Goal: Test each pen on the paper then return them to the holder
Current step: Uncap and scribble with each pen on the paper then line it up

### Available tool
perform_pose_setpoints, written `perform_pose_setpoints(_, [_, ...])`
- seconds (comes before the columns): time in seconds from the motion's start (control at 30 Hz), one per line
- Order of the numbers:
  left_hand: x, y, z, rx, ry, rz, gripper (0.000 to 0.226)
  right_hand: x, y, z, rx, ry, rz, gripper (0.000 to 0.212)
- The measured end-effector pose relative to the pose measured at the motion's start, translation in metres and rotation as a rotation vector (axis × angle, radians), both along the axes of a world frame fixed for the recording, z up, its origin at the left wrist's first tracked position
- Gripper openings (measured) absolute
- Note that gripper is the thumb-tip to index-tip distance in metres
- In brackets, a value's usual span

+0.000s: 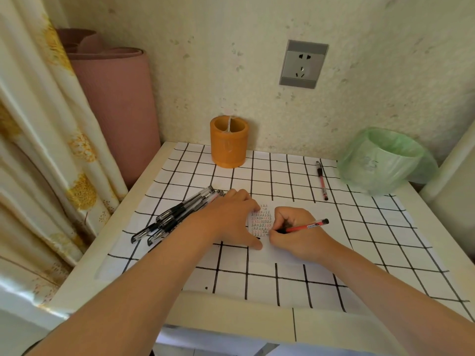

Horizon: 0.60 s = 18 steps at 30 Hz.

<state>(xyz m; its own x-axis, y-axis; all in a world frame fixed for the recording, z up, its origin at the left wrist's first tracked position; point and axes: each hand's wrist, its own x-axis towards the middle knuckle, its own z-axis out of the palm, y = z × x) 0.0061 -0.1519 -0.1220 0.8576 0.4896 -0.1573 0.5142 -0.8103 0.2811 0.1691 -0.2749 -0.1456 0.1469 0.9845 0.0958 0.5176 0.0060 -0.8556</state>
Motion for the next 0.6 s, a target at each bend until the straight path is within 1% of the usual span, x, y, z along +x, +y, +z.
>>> perform_pose_setpoints(0.07, [-0.0003,-0.0002,-0.0001,0.003,-0.001,-0.003,0.095,0.0011,0.0005,-0.0001,-0.002,-0.001,0.012,0.018])
perform_pose_setpoints(0.2, [0.0006,-0.0006,0.0003,0.004,-0.001,-0.003,0.094,0.0013,-0.0004,-0.0010,0.006,0.023,-0.001,0.020])
perform_pose_setpoints(0.6, [0.0007,-0.0013,0.0021,-0.002,0.012,0.003,0.095,-0.0010,-0.0019,0.0006,0.003,0.016,-0.009,0.024])
